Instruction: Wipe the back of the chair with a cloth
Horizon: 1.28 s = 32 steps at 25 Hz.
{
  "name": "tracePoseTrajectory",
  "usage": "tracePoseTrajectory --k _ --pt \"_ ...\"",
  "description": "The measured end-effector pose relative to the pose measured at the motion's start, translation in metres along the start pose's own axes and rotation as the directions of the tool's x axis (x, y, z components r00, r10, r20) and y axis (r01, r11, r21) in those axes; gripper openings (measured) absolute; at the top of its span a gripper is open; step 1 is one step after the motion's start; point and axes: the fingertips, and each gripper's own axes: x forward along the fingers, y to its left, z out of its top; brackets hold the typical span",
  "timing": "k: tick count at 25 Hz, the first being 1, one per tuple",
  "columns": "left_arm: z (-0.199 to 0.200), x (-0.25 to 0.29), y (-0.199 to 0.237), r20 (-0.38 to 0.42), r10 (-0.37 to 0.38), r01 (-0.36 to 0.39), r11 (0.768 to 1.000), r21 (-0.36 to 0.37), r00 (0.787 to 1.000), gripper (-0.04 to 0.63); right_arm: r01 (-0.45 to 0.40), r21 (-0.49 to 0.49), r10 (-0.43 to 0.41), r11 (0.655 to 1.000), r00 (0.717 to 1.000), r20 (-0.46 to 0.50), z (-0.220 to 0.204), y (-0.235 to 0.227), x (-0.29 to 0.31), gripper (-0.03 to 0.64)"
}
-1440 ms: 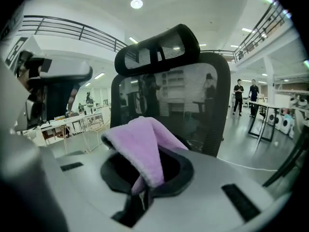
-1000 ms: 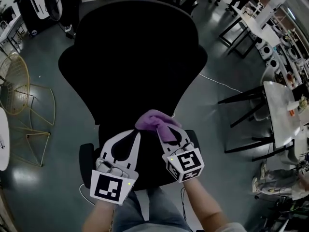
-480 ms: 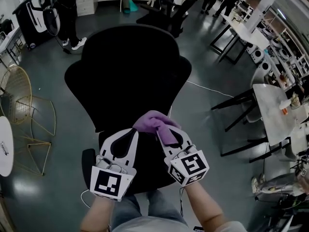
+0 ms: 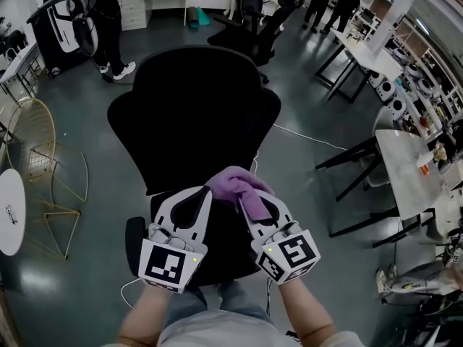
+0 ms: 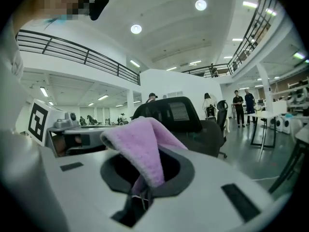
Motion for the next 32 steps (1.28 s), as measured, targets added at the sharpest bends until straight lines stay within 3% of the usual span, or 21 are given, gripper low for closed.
tracePoseTrajectory --k 14,32 --pt "0.017 -0.027 -0.019 0.025 -0.004 0.003 0.999 0.033 1.0 0.012 -0.011 0.018 0.01 1.0 0.998 0.062 0.017 0.025 -0.03 0.044" --pt "0.025 -0.054 -0.025 0.057 0.014 -0.017 0.999 0.05 0.998 0.012 -0.029 -0.035 0.033 0.999 0.994 0.107 0.034 0.052 -0.037 0.045"
